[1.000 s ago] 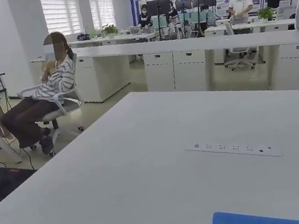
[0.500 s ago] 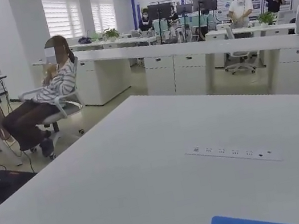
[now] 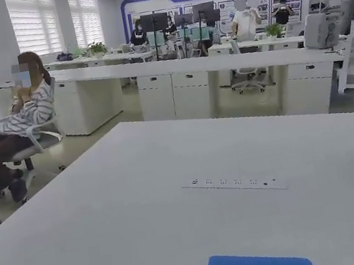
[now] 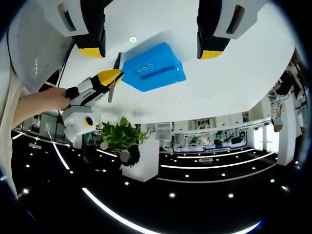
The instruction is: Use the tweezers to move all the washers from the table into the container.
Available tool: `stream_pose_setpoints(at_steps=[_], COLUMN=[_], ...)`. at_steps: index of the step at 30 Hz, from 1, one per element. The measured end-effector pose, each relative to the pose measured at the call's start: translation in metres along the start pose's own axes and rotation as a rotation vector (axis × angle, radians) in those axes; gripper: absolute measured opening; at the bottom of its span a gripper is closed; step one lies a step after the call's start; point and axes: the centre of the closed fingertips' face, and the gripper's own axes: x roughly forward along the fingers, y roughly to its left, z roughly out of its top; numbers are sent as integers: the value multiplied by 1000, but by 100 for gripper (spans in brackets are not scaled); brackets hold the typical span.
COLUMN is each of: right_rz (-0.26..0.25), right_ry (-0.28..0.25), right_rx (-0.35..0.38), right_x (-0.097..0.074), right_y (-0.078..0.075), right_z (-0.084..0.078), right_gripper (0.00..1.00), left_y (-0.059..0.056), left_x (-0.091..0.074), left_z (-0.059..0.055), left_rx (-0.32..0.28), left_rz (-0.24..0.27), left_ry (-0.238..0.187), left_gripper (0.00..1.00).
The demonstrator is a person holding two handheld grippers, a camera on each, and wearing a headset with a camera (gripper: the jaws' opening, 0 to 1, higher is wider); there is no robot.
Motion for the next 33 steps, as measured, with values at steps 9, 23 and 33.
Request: stream_pose_setpoints(at_steps=[9,23,33], right_rz=[-66,-134,-222], right_ry=[-14,-108,-186], right_rx=[13,69,125], right_x=[-40,-45,-22], right_y=[-4,-2,-6], right_z=[-13,14,46], right_gripper=[3,3,3], left_y=[8,18,10], left_x=[-4,-12,-10], left_z=[6,20,17], left_rx=[-37,-125,-48], left_rz=[39,76,52], left_ry=[-36,-129,-101], left_gripper=[78,78,80])
